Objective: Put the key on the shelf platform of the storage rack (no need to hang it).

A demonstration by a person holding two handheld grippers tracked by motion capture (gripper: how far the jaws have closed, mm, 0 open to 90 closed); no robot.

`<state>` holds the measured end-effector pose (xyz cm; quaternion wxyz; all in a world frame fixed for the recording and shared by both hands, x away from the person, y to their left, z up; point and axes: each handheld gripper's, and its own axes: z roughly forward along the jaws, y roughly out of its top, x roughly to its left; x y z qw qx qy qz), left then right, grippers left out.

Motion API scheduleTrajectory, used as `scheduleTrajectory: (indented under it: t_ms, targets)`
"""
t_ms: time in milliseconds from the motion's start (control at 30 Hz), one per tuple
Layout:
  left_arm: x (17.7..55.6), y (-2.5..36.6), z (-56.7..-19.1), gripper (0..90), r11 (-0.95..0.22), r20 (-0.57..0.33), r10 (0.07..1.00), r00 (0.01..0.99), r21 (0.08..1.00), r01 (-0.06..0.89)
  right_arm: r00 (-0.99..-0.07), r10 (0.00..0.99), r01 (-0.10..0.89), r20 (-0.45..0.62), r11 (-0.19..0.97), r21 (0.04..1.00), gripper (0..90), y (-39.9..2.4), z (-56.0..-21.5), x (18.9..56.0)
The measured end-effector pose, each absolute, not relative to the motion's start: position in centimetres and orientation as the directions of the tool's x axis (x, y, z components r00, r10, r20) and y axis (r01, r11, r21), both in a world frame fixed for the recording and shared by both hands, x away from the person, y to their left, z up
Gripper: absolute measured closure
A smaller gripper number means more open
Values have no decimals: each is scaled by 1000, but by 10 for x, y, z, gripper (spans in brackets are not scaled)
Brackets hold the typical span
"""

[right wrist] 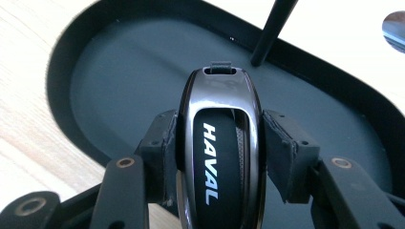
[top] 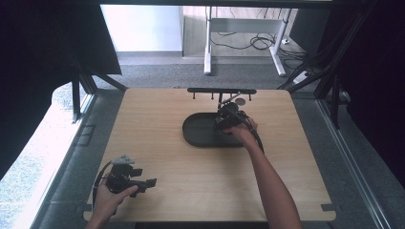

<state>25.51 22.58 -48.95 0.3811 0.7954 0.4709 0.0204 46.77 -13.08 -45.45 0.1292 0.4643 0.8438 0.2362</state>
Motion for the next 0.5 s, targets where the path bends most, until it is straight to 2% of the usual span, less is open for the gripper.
scheduleTrajectory:
  t_ms: [500]
  targets:
    - [255,227,-490,203,-262,-329,765,553,625,735,-525,851,741,-4,459,490,495,-127,-481,473]
